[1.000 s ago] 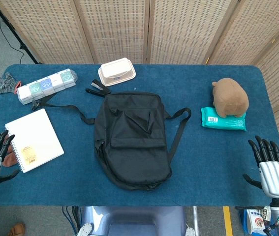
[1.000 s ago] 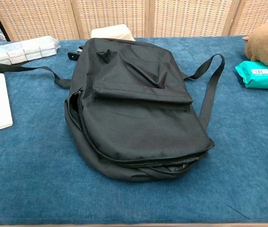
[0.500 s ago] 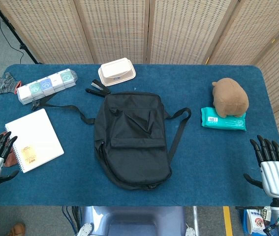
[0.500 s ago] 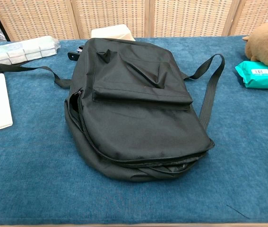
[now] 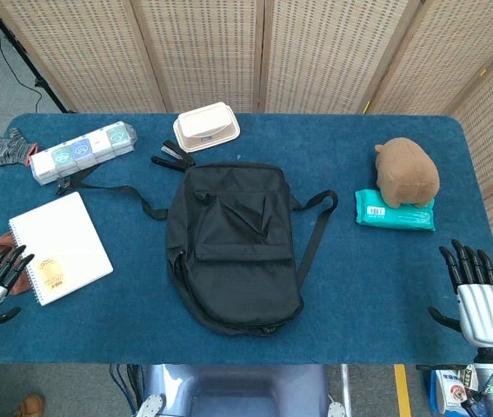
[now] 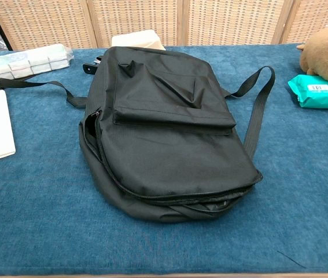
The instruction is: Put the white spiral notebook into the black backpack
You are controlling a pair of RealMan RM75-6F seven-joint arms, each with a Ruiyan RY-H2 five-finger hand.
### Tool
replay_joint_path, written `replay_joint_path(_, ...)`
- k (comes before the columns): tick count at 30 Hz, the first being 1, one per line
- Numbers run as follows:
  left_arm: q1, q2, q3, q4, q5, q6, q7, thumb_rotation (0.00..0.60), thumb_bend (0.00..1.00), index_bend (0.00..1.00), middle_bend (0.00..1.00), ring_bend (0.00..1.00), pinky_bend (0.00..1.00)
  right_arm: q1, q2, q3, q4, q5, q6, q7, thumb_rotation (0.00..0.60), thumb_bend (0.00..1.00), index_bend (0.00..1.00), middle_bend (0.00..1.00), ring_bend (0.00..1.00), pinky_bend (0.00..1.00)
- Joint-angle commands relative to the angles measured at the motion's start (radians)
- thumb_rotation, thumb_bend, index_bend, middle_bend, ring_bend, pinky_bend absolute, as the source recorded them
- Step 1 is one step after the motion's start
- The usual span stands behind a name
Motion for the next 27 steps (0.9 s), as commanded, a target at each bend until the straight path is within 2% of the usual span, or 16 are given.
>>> replay_joint_path(1,-0.005,-0.099,0.034,0.147,0.019,-0.010,-0.064,0.600,0.00,0.00,0.00,0.00,0.00,0.000,0.000,0.002,-0.001,0.004,-0.002,0.000,0.600,0.00,0.00,0.00,0.00,0.00)
replay_joint_path(11,-0.037,-0.170,0.060,0.262,0.022,-0.047,-0.023,0.600,0.00,0.00,0.00,0.00,0.00,0.002,-0.001,0.004,-0.001,0.014,-0.011,0.006,0.600,0.00,0.00,0.00,0.00,0.00)
replay_joint_path(27,-0.060,-0.168,0.079,0.264,0.005,-0.112,-0.011,0.600,0.00,0.00,0.00,0.00,0.00,0.004,0.005,0.008,-0.004,0.022,-0.016,0.024,0.600,0.00,0.00,0.00,0.00,0.00)
